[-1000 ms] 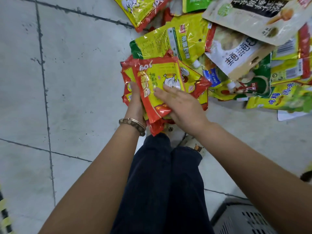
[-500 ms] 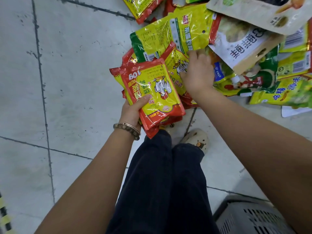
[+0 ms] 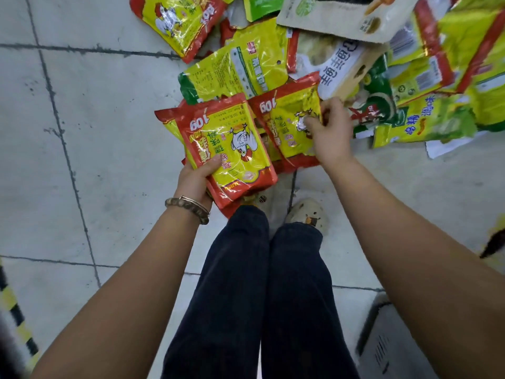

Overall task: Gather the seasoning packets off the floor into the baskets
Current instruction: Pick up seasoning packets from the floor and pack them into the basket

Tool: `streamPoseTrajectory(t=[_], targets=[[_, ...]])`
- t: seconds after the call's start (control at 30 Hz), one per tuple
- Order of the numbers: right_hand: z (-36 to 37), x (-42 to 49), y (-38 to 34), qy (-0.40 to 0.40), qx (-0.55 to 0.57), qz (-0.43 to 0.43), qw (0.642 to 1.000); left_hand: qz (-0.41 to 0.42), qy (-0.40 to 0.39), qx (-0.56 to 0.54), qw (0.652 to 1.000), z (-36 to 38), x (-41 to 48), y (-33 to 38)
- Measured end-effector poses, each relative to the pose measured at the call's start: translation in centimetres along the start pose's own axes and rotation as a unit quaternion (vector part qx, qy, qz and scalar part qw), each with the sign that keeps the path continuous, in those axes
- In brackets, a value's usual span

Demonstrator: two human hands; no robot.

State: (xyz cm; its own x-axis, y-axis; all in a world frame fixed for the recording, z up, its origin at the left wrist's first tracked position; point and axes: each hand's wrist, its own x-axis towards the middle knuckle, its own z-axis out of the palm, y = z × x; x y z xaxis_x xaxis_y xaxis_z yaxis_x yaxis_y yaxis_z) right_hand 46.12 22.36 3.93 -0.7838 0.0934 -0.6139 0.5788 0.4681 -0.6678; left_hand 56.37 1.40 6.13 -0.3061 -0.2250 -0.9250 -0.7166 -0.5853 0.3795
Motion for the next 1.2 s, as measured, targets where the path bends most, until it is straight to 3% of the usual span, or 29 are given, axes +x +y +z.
streamPoseTrajectory(t=[0.13,0.27,0.47,0.6,0.77,0.97,1.2], targets=[[-5.5,-5.3,-0.2,0.078,0.189,0.080,0.976,-0.005,-0.034,0.088,0.995,3.1,-3.9,2.2],[-10.8,-12.1,-0.2,0.165,0.268,0.142,0.938,0.001,-0.138,0.199,0.970,7.6,-9.3,3.8],[-18.3,-23.4,0.6,0.316,0.345,0.197,0.862,-0.042,-0.286,0.343,0.894,13.6,-18.5,4.6],[-22.3,-31.4,2.2,0.422,0.413,0.205,0.780,-0.037,-0.343,0.437,0.830,17.0,-25.1,1.6],[-25.9,-41.1,8.0,0.533,0.431,0.211,0.697,-0.035,-0.401,0.510,0.760,20.4,-31.6,-7.5],[-29.7,-54.0,20.3,0.632,0.453,0.277,0.565,-0.062,-0.469,0.571,0.671,23.3,-40.2,-24.2],[-31.7,-63.3,33.4,0.682,0.438,0.330,0.484,-0.017,-0.462,0.662,0.590,25.0,-44.4,-42.9]])
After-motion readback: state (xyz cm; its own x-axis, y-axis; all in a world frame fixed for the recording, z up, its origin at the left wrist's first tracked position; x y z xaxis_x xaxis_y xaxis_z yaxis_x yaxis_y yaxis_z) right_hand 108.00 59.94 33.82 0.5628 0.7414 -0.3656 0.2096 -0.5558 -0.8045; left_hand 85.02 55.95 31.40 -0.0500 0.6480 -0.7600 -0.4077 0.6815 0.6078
